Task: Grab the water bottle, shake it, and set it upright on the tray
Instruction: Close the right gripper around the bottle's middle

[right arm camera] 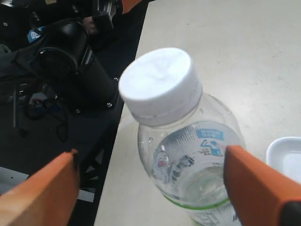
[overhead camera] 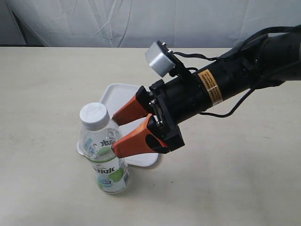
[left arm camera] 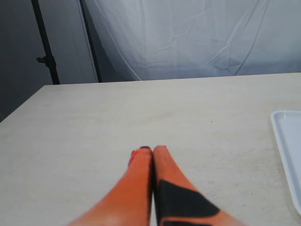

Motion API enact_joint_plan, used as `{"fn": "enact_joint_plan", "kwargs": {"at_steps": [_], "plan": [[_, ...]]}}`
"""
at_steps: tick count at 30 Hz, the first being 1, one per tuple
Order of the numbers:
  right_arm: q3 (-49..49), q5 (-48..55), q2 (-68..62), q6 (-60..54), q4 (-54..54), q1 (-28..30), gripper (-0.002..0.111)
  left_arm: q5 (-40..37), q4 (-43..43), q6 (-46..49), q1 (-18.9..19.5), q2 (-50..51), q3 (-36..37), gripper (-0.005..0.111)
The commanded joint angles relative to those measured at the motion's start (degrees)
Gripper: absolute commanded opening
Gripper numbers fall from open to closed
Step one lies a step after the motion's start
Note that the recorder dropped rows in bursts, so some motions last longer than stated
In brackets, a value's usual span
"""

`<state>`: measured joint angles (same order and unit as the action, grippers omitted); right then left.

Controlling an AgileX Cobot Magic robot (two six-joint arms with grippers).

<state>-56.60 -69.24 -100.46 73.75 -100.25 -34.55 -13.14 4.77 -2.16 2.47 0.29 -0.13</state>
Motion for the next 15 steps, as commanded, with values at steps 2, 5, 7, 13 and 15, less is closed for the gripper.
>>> {"fn": "enact_joint_plan", "kwargs": {"at_steps": [2,5,7,13,15], "plan": [[0.3,-0.7,0.1,-0.5,0.3,0.1,0.079,0.3,0.1,-0.3,0.2,-0.3,0.1,0.000],[0.3,0.0,0.1,-0.1,0.3,0.1,0.079,0.3,0.1,-0.3,0.2,-0.3,0.1,0.000],[0.3,9.2,0.1,2.8,0.3,0.1,0.079,0.3,0.1,-0.5,0.2,-0.3,0.1,0.000],[0.3,12.1,0.1,4.1,0.3,0.1,0.079,0.3,0.1,-0.4,0.2,-0.3,0.1,0.000],[0.3,12.1,0.1,4.3,0.4,0.1,0.085,0.3,0.1,-0.4,0.2,-0.3,0.1,0.000]]}}
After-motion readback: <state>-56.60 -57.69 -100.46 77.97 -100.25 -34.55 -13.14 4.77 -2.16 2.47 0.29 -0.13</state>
